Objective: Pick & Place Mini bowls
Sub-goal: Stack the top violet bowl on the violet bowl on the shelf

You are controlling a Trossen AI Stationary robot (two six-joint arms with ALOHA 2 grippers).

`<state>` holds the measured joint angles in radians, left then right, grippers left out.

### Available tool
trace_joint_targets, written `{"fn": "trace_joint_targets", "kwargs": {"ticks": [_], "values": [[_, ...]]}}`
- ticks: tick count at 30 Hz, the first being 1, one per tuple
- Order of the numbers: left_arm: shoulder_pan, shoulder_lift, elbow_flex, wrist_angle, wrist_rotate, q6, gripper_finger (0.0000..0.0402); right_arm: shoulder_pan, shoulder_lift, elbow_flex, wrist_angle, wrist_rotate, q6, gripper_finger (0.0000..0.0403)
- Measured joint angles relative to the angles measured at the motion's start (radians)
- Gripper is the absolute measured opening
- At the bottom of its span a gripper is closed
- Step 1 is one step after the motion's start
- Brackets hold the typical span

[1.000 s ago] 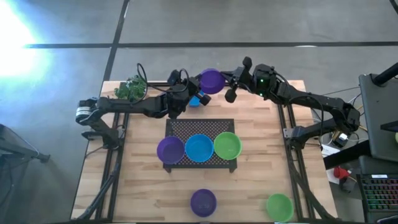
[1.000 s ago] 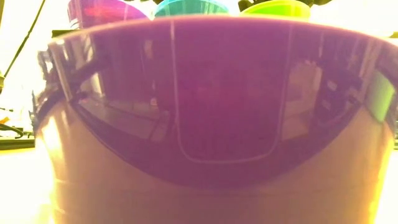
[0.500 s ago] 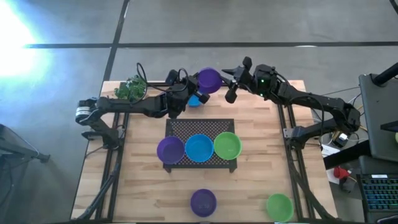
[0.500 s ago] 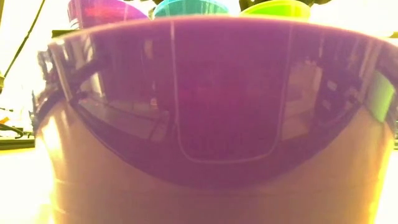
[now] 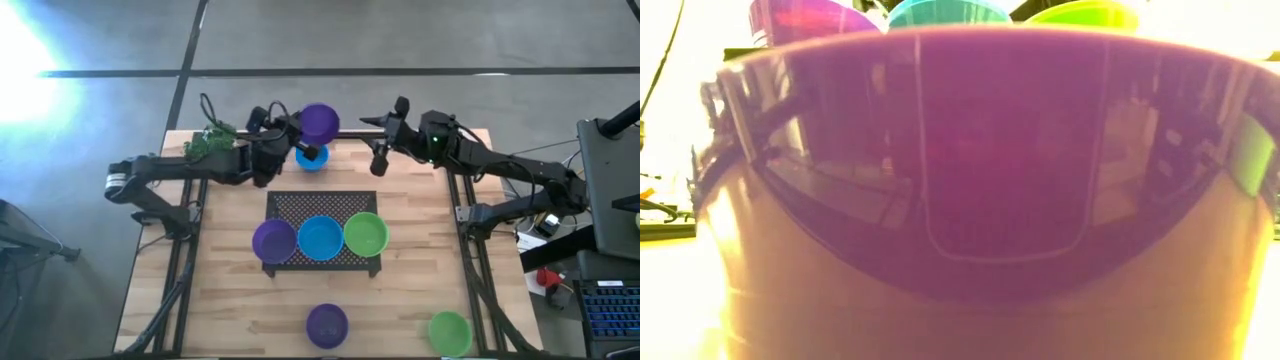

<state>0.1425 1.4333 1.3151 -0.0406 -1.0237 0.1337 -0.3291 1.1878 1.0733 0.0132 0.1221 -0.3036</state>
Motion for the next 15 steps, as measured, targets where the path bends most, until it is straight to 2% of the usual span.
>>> {"fn": "trace_joint_targets", "kwargs": {"ticks": [6,15], "values": [[-0.002,-0.129,0.000,-0.303,0.024,-0.158,0.0000,0.020,-0.047,0.000,-0.065,0.002,-0.004,0.0173],[-0.002,-0.310,0.000,-0.596,0.334,-0.365,0.0000,0.020,-0.078,0.000,-0.139,0.002,-0.004,0.0173]]}}
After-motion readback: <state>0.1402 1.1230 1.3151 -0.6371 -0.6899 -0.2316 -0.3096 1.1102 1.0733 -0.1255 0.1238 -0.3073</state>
